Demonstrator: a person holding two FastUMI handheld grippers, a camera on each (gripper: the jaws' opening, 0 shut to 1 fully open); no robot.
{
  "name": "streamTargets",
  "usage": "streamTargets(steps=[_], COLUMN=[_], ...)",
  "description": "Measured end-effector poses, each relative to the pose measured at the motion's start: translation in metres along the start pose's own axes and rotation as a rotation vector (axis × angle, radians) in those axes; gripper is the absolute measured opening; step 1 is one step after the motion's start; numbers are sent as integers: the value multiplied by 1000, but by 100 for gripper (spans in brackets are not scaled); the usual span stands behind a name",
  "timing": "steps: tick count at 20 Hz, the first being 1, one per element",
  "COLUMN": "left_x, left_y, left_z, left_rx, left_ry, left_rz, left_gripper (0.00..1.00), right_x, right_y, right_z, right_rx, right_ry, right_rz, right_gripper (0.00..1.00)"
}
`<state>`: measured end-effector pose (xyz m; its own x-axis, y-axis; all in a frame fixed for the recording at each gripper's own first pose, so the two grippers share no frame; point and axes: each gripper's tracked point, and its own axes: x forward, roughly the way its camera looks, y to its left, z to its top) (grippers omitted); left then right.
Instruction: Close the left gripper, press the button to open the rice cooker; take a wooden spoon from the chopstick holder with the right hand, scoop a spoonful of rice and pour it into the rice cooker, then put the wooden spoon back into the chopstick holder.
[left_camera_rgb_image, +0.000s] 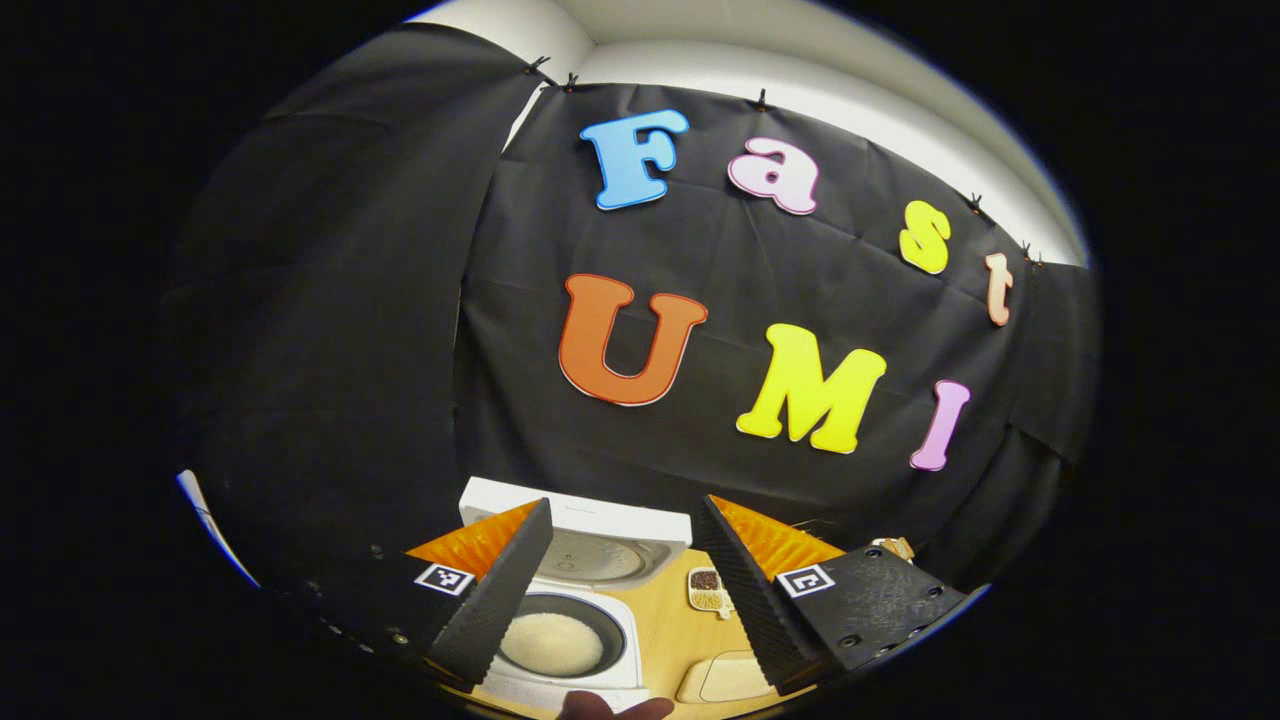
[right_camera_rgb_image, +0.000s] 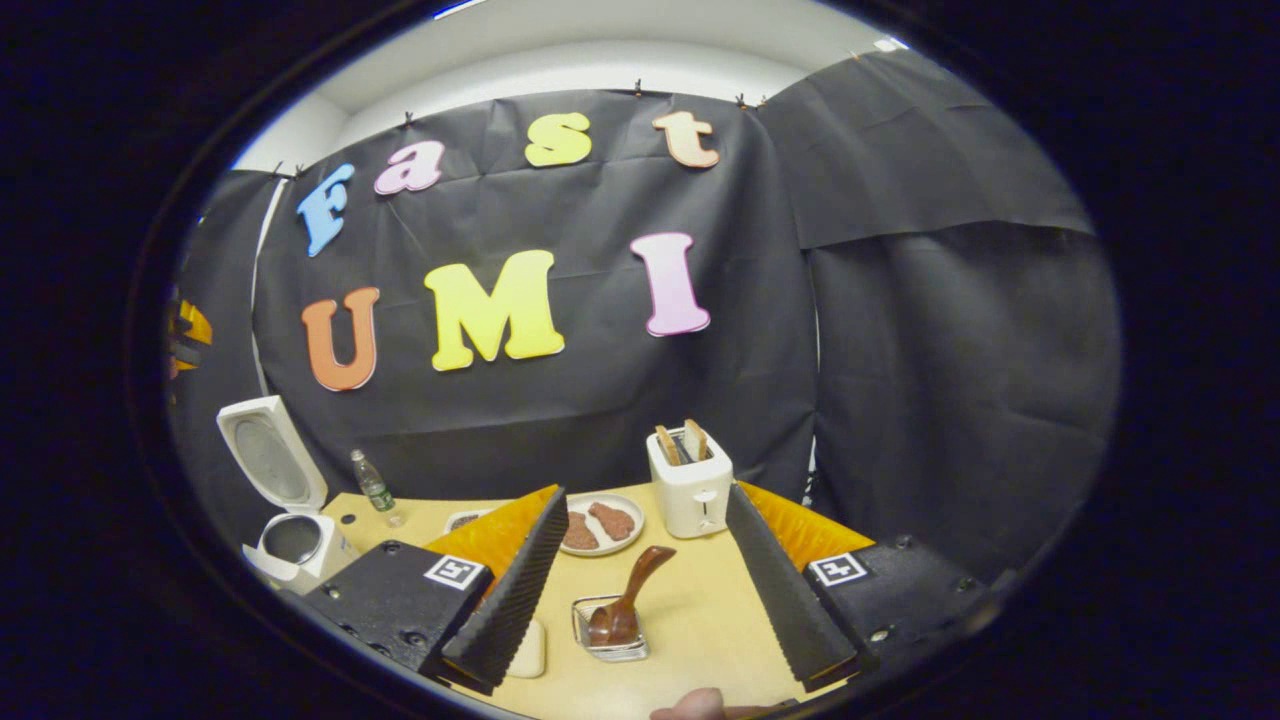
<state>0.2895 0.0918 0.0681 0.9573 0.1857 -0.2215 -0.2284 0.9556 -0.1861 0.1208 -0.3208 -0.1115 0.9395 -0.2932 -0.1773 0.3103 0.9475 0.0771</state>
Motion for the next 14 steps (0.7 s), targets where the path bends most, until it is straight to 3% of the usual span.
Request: streamTargets(steps=[7, 9, 14], left_x=[97, 115, 136], left_y=[30, 43, 43], left_z=[-19, -24, -47], left_rx=[19, 46, 33], left_ry=[95, 103, 192], left_rz=[55, 93, 88], left_gripper=[95, 95, 95], right_x=[-36, -43, -48], right_y=[19, 20, 30], right_z=[-3, -12, -34], right_rx=[-47, -49, 1], right_ry=[22, 53, 132], right_rz=[18, 14, 31], right_gripper=[100, 100, 99])
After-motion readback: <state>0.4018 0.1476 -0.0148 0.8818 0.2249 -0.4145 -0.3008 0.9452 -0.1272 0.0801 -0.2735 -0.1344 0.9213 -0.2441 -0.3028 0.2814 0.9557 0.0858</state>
